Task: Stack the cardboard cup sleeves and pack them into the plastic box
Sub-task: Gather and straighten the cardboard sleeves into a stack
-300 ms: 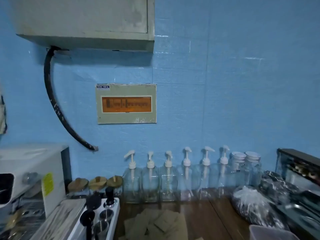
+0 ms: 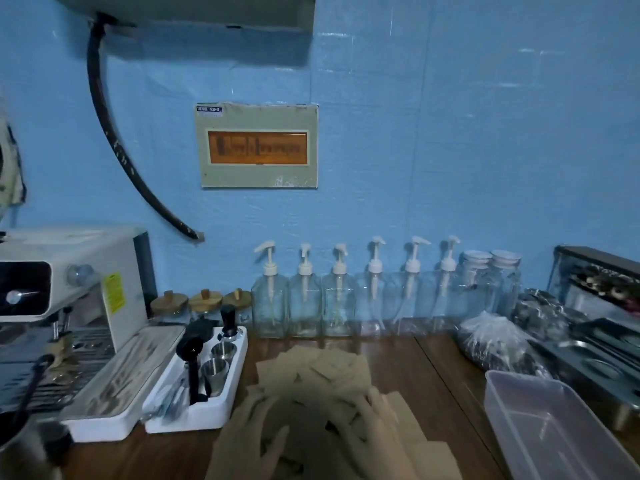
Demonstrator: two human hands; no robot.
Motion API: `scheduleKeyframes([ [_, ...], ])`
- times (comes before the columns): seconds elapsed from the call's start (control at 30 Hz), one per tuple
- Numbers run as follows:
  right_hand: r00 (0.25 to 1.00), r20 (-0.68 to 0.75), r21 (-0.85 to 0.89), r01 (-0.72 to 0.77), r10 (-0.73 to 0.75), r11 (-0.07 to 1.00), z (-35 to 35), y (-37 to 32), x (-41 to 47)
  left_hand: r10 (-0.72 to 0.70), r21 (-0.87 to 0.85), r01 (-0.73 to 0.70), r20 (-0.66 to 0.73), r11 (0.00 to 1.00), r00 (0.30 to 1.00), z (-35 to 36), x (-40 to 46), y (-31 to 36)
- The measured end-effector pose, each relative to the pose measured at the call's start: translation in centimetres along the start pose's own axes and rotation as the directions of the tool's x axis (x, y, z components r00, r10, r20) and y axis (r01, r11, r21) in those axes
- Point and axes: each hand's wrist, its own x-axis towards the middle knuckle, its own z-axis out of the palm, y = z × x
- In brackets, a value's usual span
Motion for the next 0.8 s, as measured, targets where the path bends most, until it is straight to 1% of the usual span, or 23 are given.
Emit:
scheduleKeyframes([
  [0.03,0.996,-0.060,-0.040,0.068,-0.070,0.997,0.1,-0.3,-0.8,-0.030,-0.025,0.028,-0.088,0.999,0.996,-0.2,1.5,-0.3],
  [0.07,0.995,-0.094,-0.003,0.035,-0.036,0.999,-0.4,-0.4,0.4,-0.013,-0.030,0.009,-0.109,0.999,0.994,-0.3,1.7,-0.2],
  [0.1,0.994,-0.102,-0.046,0.025,-0.029,0.999,-0.5,-0.7,1.0,0.029,0.018,-0.027,-0.092,0.999,0.995,-0.4,2.0,0.0],
  [0.13,0.996,-0.085,-0.070,0.033,-0.039,0.997,-0.6,-0.9,1.3,0.034,0.034,-0.032,-0.065,0.999,0.997,-0.3,1.9,-0.2],
  [0.17,0.995,-0.086,-0.072,0.052,-0.058,0.996,0.0,-0.6,1.2,0.034,0.018,-0.034,-0.033,0.999,0.999,-0.1,1.4,-0.2],
  [0.2,0.996,-0.068,-0.078,0.052,-0.057,0.996,0.5,-0.5,0.7,0.032,0.007,-0.032,-0.042,0.999,0.999,0.3,1.2,-0.6],
  [0.23,0.995,-0.081,-0.057,0.051,-0.055,0.997,1.1,0.0,0.6,0.030,0.005,-0.030,-0.042,1.000,0.999,0.5,1.2,-0.9],
  [0.27,0.996,-0.068,-0.063,0.058,-0.062,0.996,1.0,-0.3,0.7,0.053,0.019,-0.052,-0.057,0.998,0.997,0.6,1.1,-0.8],
  [0.3,0.993,-0.088,-0.054,0.076,-0.080,0.996,1.1,-0.7,0.7,0.051,0.035,-0.049,-0.063,0.998,0.997,0.7,1.0,-0.9],
  [0.37,0.992,-0.094,-0.046,0.080,-0.084,0.996,1.7,-0.8,0.5,0.041,0.004,-0.041,-0.074,0.999,0.996,1.2,0.7,-1.4],
  [0.4,0.994,-0.074,-0.037,0.083,-0.085,0.996,2.1,-0.9,0.1,0.046,-0.019,-0.048,-0.083,0.999,0.995,1.3,0.5,-1.7],
  [0.47,0.991,-0.060,-0.037,0.121,-0.123,0.992,2.4,-1.1,-0.3,0.067,-0.020,-0.070,-0.121,0.997,0.990,1.2,0.5,-2.0],
  [0.5,0.989,-0.076,-0.037,0.127,-0.129,0.991,2.5,-0.9,-0.1,0.071,-0.022,-0.074,-0.140,0.997,0.988,1.0,0.8,-2.0],
  [0.57,0.986,-0.079,-0.057,0.145,-0.150,0.988,2.5,-1.1,0.0,0.077,-0.026,-0.082,-0.149,0.996,0.986,0.8,0.8,-1.8],
  [0.63,0.982,-0.079,-0.067,0.169,-0.174,0.983,2.7,-1.0,-0.2,0.081,-0.029,-0.086,-0.138,0.996,0.987,0.9,0.8,-1.7],
  [0.8,0.981,-0.037,-0.079,0.190,-0.193,0.979,2.8,-0.5,-0.7,0.112,0.058,-0.110,-0.042,0.992,0.993,1.7,0.4,-1.3],
])
